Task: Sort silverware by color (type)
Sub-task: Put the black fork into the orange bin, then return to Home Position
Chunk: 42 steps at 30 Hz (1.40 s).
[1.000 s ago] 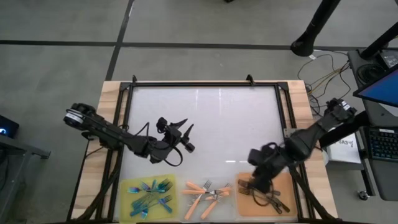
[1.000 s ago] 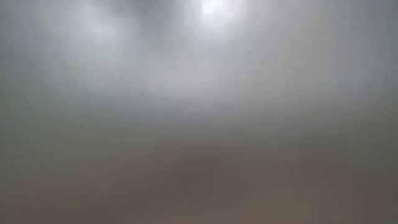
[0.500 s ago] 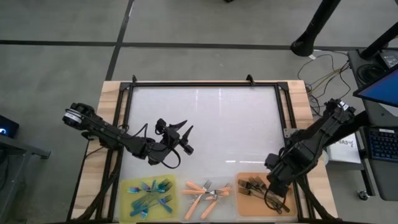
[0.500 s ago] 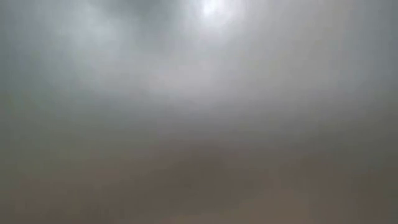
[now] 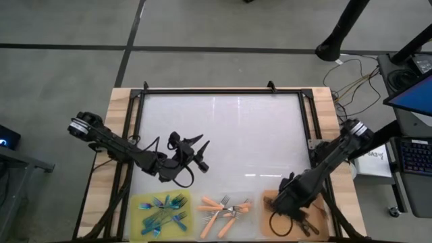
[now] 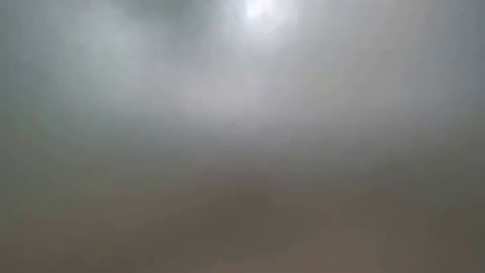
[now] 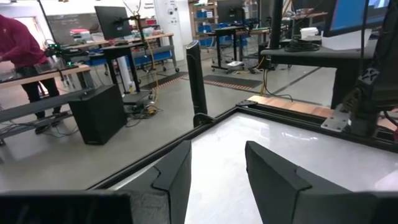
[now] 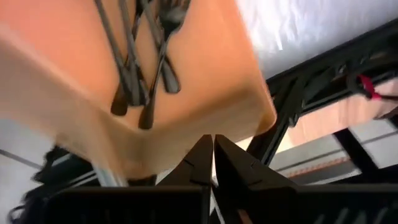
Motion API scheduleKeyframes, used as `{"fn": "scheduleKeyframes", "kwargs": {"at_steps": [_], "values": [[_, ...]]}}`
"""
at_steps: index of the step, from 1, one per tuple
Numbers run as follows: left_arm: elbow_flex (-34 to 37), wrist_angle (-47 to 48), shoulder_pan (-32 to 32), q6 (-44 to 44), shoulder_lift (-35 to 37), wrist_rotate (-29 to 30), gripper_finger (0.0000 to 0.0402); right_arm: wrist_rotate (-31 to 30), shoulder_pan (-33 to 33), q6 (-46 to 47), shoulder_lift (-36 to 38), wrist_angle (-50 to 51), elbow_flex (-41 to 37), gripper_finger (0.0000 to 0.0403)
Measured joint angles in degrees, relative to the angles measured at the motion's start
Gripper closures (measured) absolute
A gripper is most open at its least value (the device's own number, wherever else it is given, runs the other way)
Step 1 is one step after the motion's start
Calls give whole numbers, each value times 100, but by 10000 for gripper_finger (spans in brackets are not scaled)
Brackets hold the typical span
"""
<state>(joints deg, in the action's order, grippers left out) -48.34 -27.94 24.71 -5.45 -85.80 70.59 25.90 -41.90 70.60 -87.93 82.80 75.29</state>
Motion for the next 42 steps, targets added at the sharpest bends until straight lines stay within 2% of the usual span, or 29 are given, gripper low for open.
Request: {"fn": "scheduleKeyframes", "kwargs": {"at_steps": [5,14,23,27,32,37,39,42], "values": [[0,22,26,0,0,0,269,-39,59,-593,-365,-406,0,394],[4,194,37,-4,0,-2,269,-131,230,-1162,-399,-2078,2,394],[4,303,52,-11,0,131,269,-387,262,-1216,-354,-2096,46,390],[4,416,110,14,70,420,269,-385,255,-1102,-394,-2089,39,366],[4,735,234,26,330,694,269,-312,255,-1135,-399,-2042,33,311],[4,1014,365,25,536,791,269,-335,327,-1348,-318,-1449,51,263],[4,1193,423,26,621,978,269,-545,340,-1373,-258,-1174,119,255],[4,1517,532,-120,813,1132,269,-1267,330,-1473,21,-1125,247,253]]}}
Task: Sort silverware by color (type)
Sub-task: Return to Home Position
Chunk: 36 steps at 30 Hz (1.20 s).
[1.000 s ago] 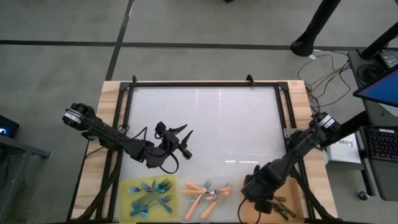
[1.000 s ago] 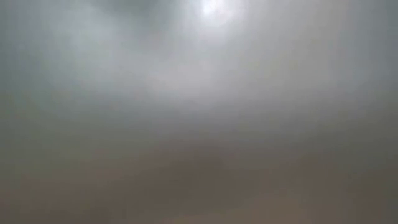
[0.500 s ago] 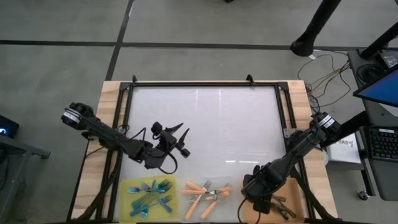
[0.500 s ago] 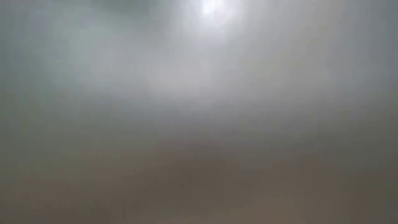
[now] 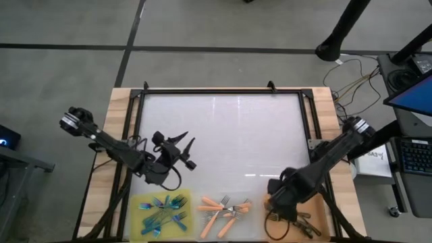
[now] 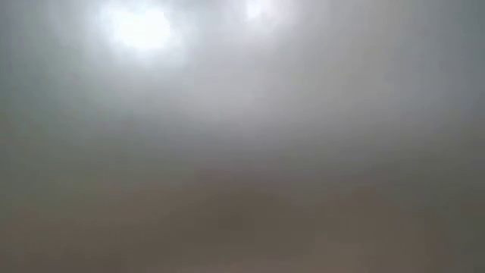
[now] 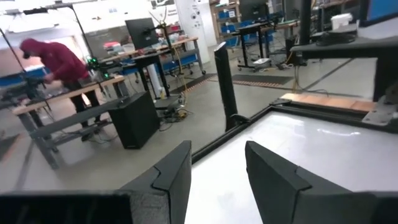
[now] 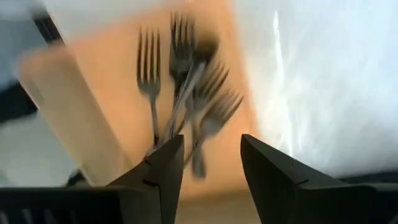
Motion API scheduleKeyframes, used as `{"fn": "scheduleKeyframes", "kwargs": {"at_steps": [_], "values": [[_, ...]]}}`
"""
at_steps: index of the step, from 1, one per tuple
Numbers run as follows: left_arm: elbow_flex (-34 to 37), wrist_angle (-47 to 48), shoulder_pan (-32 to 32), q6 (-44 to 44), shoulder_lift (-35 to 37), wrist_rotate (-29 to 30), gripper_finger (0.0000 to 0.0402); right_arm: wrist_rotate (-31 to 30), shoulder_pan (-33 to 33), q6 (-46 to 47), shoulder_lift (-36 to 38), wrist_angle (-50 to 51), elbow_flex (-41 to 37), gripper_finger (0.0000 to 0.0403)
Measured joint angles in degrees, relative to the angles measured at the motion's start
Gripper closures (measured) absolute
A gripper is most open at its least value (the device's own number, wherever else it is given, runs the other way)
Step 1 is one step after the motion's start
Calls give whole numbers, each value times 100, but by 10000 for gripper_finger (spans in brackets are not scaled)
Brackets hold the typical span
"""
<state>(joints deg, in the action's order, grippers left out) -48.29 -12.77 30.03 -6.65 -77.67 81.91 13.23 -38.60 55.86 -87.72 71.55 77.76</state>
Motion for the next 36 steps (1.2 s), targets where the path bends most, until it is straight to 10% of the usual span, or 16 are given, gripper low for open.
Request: {"fn": "scheduleKeyframes", "kwargs": {"at_steps": [12,18,28,36], "values": [[0,4195,596,-3070,1800,-1696,269,-4507,28,-492,2092,-22,-66,252],[64,5426,593,-3009,2312,-2729,269,-5992,30,-1177,3016,-39,-510,252],[1167,5165,577,-1977,3310,-3140,269,-6862,249,-973,5024,-675,-2333,252],[3008,2515,576,-1271,4699,-3135,269,-6762,279,-1894,6447,-2618,-4028,252]]}}
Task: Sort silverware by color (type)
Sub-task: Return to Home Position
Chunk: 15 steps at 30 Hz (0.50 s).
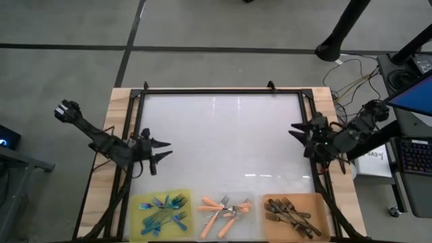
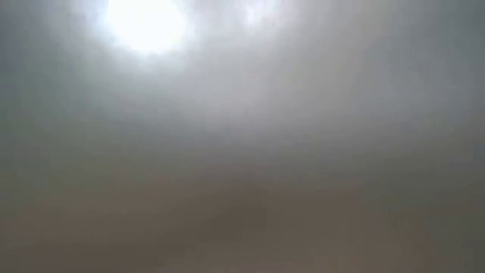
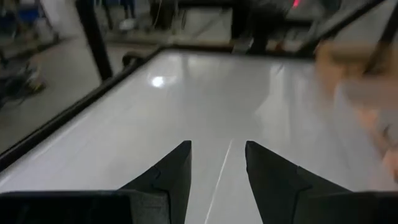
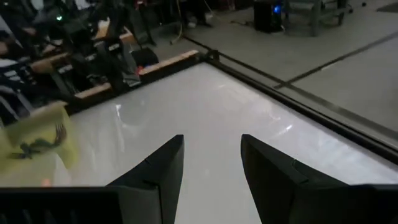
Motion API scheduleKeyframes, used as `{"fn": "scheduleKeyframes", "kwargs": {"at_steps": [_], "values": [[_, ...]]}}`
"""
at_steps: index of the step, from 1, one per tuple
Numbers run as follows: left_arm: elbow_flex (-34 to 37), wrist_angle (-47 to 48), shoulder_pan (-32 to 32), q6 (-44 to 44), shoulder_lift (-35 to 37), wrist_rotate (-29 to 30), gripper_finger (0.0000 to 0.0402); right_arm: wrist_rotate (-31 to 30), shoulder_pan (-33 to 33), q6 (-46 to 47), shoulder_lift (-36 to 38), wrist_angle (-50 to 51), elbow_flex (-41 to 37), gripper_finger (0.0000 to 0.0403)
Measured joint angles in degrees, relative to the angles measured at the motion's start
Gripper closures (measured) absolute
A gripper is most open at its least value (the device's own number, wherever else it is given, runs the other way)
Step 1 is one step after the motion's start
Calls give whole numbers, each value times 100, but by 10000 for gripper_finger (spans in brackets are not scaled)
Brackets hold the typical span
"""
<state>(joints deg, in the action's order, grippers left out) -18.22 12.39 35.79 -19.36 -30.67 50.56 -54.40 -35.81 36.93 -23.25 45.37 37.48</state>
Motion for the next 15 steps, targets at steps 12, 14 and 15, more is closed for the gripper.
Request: {"fn": "scheduleKeyframes", "kwargs": {"at_steps": [12,14,15], "values": [[1506,-3557,-173,1903,1052,-720,269,44,2,-1135,1073,-1379,-966,252],[1506,-3572,-312,1900,1109,-963,269,41,2,-1277,1161,-1533,-1005,252],[1506,-3580,-403,1879,1112,-1138,269,38,4,-1334,1198,-1527,-1033,252]]}}
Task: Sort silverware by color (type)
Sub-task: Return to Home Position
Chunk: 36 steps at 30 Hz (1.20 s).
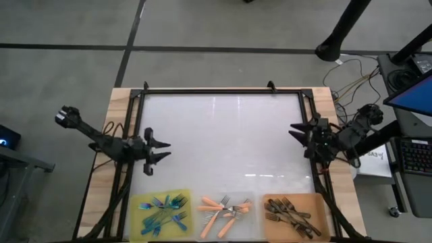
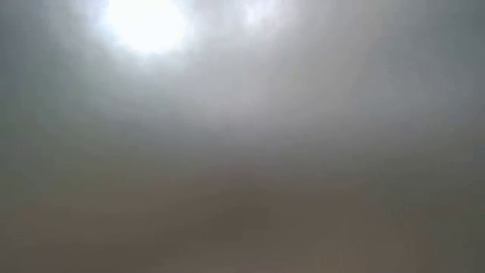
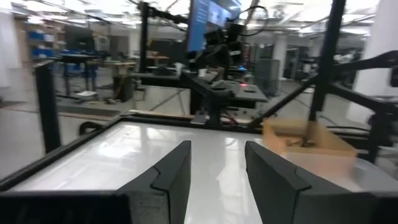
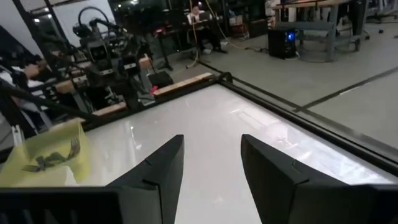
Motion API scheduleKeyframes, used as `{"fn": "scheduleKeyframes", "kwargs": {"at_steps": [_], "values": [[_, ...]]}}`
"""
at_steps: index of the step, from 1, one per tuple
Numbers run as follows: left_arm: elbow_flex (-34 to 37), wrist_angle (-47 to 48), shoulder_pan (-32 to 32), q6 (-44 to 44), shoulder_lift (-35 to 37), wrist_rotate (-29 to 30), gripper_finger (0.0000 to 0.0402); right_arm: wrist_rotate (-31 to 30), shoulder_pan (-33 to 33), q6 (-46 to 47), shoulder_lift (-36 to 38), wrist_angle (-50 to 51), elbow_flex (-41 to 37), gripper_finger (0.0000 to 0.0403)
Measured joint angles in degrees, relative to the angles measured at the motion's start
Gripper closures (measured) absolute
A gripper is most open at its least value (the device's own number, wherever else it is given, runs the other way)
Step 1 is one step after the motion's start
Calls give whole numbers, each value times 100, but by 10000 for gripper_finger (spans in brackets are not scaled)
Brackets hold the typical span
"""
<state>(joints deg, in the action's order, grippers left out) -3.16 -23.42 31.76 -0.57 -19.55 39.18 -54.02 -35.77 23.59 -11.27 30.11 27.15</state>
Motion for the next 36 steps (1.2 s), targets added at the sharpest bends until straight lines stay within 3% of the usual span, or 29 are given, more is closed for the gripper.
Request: {"fn": "scheduleKeyframes", "kwargs": {"at_steps": [7,22,30,36], "values": [[2,29,-934,-68,-123,-1035,269,6,102,-172,35,2,-114,252],[7,-39,-3987,4,-247,-3680,269,194,573,-1106,752,-222,-149,252],[7,-102,-4333,-12,-255,-3998,269,-11,756,-1161,1078,-620,-484,252],[7,-103,-4333,2,-286,-3996,269,65,807,-1287,1000,-1866,-1334,252]]}}
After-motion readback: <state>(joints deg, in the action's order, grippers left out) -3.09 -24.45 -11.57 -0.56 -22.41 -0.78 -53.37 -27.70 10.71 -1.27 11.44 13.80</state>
